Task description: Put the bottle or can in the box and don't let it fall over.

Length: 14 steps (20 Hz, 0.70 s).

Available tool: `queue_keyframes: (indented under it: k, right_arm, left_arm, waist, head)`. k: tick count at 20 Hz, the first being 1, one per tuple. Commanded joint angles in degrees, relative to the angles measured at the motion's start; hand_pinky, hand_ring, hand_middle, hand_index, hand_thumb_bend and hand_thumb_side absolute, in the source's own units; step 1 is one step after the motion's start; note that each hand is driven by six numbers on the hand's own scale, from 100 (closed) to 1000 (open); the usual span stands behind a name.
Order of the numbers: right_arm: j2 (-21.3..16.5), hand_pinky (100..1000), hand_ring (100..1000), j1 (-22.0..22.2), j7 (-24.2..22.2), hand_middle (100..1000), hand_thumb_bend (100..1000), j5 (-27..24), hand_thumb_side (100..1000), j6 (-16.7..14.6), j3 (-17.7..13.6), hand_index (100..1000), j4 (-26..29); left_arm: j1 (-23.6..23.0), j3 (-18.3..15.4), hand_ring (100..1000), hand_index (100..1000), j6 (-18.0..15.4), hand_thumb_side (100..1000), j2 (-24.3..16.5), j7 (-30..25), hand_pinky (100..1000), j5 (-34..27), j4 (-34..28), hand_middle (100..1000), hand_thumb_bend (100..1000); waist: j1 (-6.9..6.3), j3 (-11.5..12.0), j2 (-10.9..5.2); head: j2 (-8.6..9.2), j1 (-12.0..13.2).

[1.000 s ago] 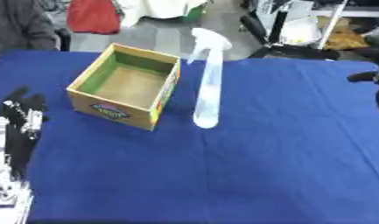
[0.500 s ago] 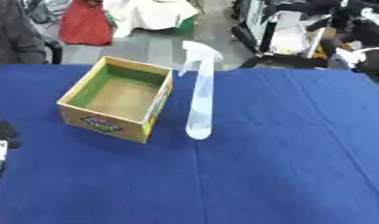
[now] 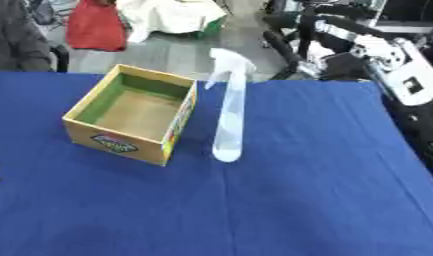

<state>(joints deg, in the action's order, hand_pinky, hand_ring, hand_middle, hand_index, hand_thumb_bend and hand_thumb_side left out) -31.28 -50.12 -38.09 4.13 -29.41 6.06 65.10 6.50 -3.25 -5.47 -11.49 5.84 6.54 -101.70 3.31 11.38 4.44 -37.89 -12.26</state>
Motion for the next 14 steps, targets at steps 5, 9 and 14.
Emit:
queue_keyframes:
  k: [5, 9, 14]
  right_arm:
    - [2.3, 857, 1000, -3.0, -6.4, 1000, 100, 1.7, 526, -4.6, 0.1, 1000, -1.1]
    - [3.3, 846, 1000, -3.1, -7.8, 1000, 100, 3.0, 615, -4.7, 0.7, 1000, -1.2]
    - [4.3, 817, 1000, -3.3, -10.5, 1000, 100, 5.8, 675, -4.6, 1.4, 1000, -0.9]
  left_arm:
    - [1.4, 0.8, 652, 882, -0.2, 729, -0.7, -1.1, 612, -0.6, -0.5, 599, 404]
    - [1.5, 0.8, 651, 882, -0.2, 730, -0.7, -1.2, 612, -0.8, -0.6, 598, 406]
    - [1.7, 1.0, 651, 882, -0.2, 729, -0.7, -1.5, 611, -0.8, -0.5, 597, 409]
  waist:
    - [0.24, 1.8, -0.14]
    - [0.36, 2.2, -0.01]
    - [0.40, 2.6, 0.05]
  head:
    - [1.66, -3.0]
    - [1.88, -3.6]
    - [2.10, -4.1]
